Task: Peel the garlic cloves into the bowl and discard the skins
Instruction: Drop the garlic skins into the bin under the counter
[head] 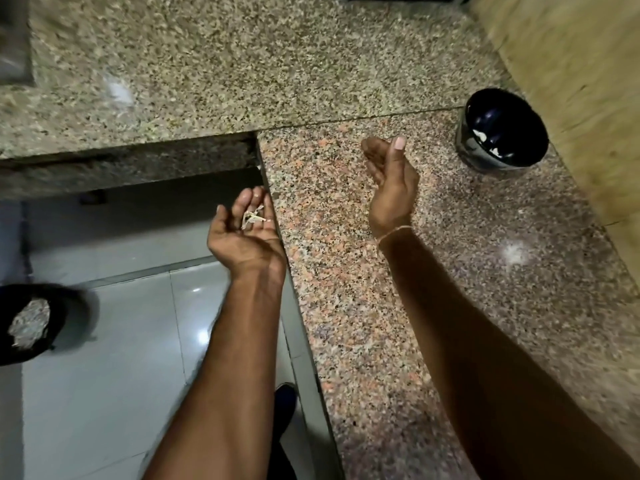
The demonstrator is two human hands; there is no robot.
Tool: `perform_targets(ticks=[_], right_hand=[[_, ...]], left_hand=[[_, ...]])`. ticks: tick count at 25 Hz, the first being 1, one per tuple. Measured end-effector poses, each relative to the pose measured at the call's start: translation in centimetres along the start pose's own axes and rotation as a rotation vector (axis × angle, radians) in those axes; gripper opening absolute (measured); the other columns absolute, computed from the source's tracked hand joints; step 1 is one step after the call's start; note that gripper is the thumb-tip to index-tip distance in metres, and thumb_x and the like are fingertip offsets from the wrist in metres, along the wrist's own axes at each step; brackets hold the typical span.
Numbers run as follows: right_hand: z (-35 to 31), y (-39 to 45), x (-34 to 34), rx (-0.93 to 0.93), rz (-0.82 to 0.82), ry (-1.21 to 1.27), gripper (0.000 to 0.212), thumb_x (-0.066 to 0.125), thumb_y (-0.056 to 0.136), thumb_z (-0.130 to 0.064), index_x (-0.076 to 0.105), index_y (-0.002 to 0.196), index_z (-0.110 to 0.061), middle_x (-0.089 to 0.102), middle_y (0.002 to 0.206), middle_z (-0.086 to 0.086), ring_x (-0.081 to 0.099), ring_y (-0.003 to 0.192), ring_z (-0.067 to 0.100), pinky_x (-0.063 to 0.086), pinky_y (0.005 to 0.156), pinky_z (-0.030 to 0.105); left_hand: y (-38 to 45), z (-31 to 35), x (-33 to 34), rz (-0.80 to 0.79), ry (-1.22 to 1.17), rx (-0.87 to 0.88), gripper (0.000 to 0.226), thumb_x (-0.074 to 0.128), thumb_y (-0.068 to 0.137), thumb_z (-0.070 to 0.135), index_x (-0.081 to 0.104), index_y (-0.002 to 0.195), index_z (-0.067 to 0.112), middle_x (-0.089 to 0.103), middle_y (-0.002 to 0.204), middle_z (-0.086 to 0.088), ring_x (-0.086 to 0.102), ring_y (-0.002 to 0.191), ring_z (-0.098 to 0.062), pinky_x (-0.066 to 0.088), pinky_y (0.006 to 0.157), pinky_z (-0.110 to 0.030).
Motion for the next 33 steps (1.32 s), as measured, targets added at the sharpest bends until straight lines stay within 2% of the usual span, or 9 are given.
perform_targets(ticks=[3,6,9,12,15,20,26,30,33], right_hand=[[0.5,-1.7,1.7,-0.011,-0.078,-0.088,0.048,0.032,0.111,-0.039,0.072,0.116,-0.013,0.075,0.12,0.007,0.069,0.116,0.021,0.054,0.104,0.05],[1.1,-4.0,3.9,-0.063,-0.288,-0.086,0.055,0.034,0.101,-0.059,0.075,0.112,-0.024,0.077,0.116,-0.004,0.07,0.113,0.01,0.057,0.098,0.034],[-0.1,0.5,2.0,-0.119,-0.155,-0.182,0.07,0.033,0.095,-0.068,0.073,0.12,-0.017,0.075,0.121,-0.002,0.068,0.112,0.005,0.052,0.085,0.015],[-0.3,3.8,0.9,-0.064,-0.063,-0.23,0.067,0.035,0.098,-0.062,0.074,0.12,-0.012,0.075,0.12,0.003,0.067,0.115,0.017,0.054,0.099,0.04],[0.2,1.2,3.1,-0.023,-0.168,-0.133,0.055,0.033,0.106,-0.045,0.074,0.115,-0.009,0.075,0.118,0.008,0.069,0.116,0.021,0.051,0.106,0.052],[0.5,-7.2,7.2,0.032,-0.452,0.026,0.059,0.032,0.106,-0.041,0.071,0.12,0.001,0.075,0.119,0.014,0.071,0.115,0.02,0.054,0.105,0.041],[0.0,-5.8,4.1,0.019,-0.129,0.09,0.067,0.024,0.105,-0.043,0.068,0.123,0.005,0.073,0.121,0.015,0.07,0.116,0.02,0.052,0.107,0.046],[0.7,-11.1,9.2,0.089,-0.357,0.05,0.064,0.031,0.104,-0.048,0.072,0.122,-0.003,0.075,0.12,0.009,0.071,0.113,0.021,0.059,0.095,0.039],[0.4,-12.1,9.3,0.179,-0.417,0.181,0.068,0.03,0.104,-0.051,0.071,0.121,0.0,0.074,0.12,0.014,0.07,0.115,0.027,0.059,0.095,0.041]], left_hand=[[-0.1,-0.3,0.3,0.0,0.005,0.012,0.045,0.043,0.107,0.025,0.07,0.094,-0.009,0.071,0.102,-0.027,0.071,0.107,-0.035,0.058,0.102,-0.042],[0.0,-0.1,0.0,0.008,0.012,0.015,0.046,0.043,0.107,0.026,0.07,0.093,-0.008,0.07,0.105,-0.027,0.07,0.108,-0.035,0.057,0.104,-0.042],[0.2,-0.2,-0.1,-0.007,0.004,0.006,0.046,0.043,0.107,0.026,0.07,0.093,-0.009,0.071,0.101,-0.026,0.07,0.106,-0.035,0.059,0.1,-0.041],[0.3,-0.4,-0.3,-0.006,-0.004,-0.006,0.047,0.042,0.107,0.024,0.071,0.094,-0.01,0.073,0.097,-0.026,0.072,0.102,-0.034,0.062,0.093,-0.04],[0.1,-0.4,-0.4,0.004,-0.005,-0.033,0.047,0.042,0.107,0.024,0.071,0.093,-0.01,0.074,0.095,-0.025,0.073,0.1,-0.032,0.061,0.096,-0.039],[-1.1,-0.6,-1.1,0.009,-0.055,-0.04,0.042,0.041,0.107,0.021,0.068,0.097,-0.01,0.071,0.096,-0.024,0.072,0.097,-0.031,0.061,0.094,-0.038],[-1.8,-0.9,-2.5,0.018,-0.105,-0.121,0.04,0.043,0.106,0.019,0.069,0.1,-0.012,0.075,0.096,-0.026,0.073,0.103,-0.035,0.063,0.09,-0.04],[-2.1,-0.7,-2.7,-0.009,-0.095,-0.204,0.036,0.044,0.104,0.025,0.069,0.097,0.0,0.077,0.099,-0.02,0.078,0.097,-0.03,0.063,0.085,-0.039],[-2.5,-0.6,-2.4,-0.008,-0.143,-0.244,0.034,0.046,0.103,0.026,0.069,0.093,0.004,0.077,0.099,-0.019,0.077,0.093,-0.028,0.059,0.093,-0.037]])
Point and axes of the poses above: each hand's wrist, its own y-axis towards the middle knuckle, its own x-axis out of the palm, z = x × y, the point moved 5 cm from there along y, towards the middle knuckle
